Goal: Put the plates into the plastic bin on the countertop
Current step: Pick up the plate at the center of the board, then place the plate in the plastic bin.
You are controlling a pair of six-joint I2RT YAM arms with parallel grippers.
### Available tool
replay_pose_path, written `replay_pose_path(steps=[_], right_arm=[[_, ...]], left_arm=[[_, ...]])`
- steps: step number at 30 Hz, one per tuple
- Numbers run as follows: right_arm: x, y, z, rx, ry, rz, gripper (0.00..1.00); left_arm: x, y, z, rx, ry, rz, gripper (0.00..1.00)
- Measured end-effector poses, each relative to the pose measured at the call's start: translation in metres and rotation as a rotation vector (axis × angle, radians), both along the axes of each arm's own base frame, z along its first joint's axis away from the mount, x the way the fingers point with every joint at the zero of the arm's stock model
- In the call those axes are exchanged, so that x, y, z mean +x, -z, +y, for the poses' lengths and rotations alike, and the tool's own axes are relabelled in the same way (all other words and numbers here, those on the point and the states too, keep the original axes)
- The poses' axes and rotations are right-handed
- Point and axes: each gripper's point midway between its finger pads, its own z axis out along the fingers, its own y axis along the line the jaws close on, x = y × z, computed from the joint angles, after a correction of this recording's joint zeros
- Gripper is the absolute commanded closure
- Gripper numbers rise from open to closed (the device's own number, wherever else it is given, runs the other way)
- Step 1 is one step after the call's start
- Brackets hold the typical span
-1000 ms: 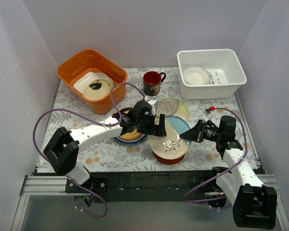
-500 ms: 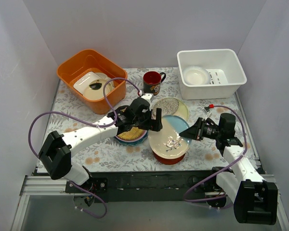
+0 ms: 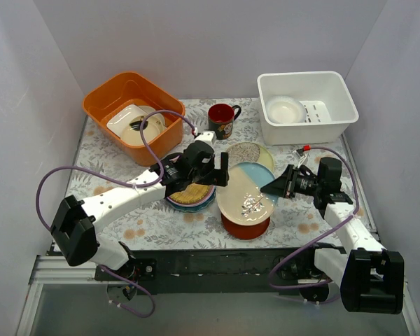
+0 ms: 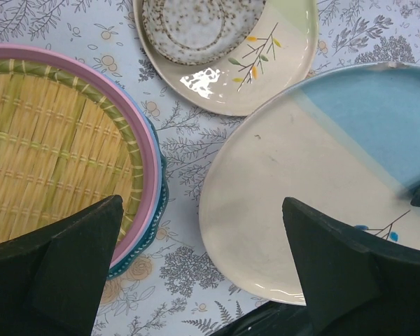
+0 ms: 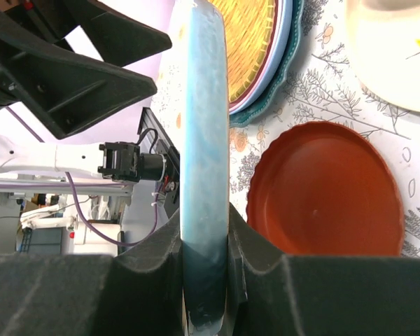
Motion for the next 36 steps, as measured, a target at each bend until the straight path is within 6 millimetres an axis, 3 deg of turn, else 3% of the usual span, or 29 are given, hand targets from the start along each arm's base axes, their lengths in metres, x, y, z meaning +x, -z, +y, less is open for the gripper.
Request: replay_pose_path(steps=[7, 16, 26, 36], right_arm=[[0.019, -0.01, -0.001, -0.02, -0.006, -0.028, 0.99], [0.064, -0.026, -0.004, -0.062, 0.009, -0.07, 0.99], [0.11, -0.026, -0.008, -0.1, 0.033, -0.036, 0.99], [0.148, -0.046, -0.011, -0.113, 0.061, -0.084, 0.99]], left_arm=[[0.007, -0.003, 0.006, -0.009, -0.022, -0.006, 0.02], [0.006, -0.005, 0.001, -0.032, 0.003, -0.004, 0.02], [0.001, 0.001, 0.0, -0.033, 0.026, 0.012, 0.02], [-0.003, 0.001, -0.003, -0.041, 0.055, 0.022, 0.02]])
